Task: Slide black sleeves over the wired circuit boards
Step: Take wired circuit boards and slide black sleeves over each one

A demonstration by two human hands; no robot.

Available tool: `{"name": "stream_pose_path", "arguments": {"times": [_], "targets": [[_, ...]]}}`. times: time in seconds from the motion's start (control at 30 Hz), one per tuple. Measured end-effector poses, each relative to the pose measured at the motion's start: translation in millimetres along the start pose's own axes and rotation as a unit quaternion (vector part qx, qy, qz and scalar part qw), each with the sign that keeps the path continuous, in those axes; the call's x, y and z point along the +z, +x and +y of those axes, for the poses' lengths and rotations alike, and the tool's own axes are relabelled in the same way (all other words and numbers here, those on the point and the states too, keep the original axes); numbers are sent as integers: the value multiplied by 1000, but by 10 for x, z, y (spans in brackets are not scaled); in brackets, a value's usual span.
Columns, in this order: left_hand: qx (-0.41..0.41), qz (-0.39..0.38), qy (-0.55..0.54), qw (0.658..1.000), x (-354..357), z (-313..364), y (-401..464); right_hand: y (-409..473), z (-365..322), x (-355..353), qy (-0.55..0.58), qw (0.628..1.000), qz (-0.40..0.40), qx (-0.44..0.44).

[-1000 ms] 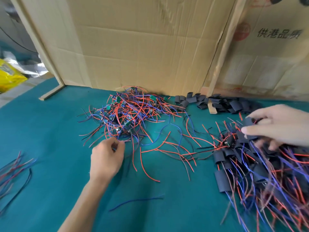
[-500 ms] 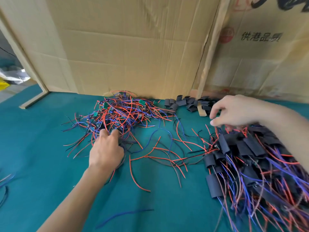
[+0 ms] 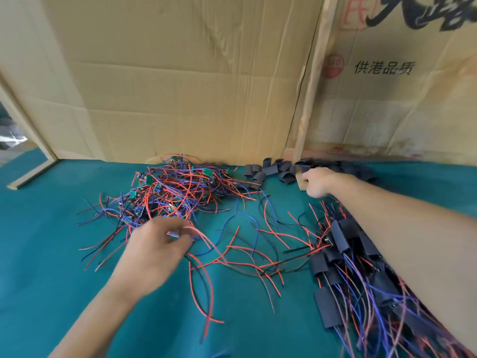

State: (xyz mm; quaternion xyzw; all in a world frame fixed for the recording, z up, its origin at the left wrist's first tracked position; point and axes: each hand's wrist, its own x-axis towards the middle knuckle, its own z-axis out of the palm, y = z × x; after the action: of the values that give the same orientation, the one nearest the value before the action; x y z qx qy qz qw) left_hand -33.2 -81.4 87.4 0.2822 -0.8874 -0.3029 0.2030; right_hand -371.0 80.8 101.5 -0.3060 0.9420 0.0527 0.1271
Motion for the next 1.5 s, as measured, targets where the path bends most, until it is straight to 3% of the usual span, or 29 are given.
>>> {"name": "stream_pose_path", "arguments": {"times": [0.2, 0.4, 0.6, 0.7, 0.83, 1.03, 1.17, 1.23, 1.5], "targets": [[-18, -103, -192, 976, 426, 119, -187, -19, 124, 70, 40, 996, 52, 55], [-31, -132, -312, 940, 775, 360, -432, -121, 165, 13, 62, 992, 91, 64], [-38, -184, -405, 895, 813, 413, -493, -809, -158, -413, 184, 963, 199, -4], [-49, -170, -437, 882, 840, 352, -517, -1494, -475, -118, 229, 939, 251, -64], [-52, -131, -426, 894, 868, 265, -555, -1957, -659, 415, 288, 923, 239, -91], [-56, -13, -411, 910, 985, 345, -679, -2097, -807, 932, 549, 802, 225, -71], [-50, 33, -384, 921, 1196, 491, -757, -2128, -947, 1070, 598, 754, 253, -97], [-62, 59, -387, 918, 1280, 518, -778, -2145, -959, 1120, 634, 728, 230, -126], [-65, 64, -402, 911, 1325, 435, -827, -2158, -850, 1151, 672, 708, 129, -174]]}}
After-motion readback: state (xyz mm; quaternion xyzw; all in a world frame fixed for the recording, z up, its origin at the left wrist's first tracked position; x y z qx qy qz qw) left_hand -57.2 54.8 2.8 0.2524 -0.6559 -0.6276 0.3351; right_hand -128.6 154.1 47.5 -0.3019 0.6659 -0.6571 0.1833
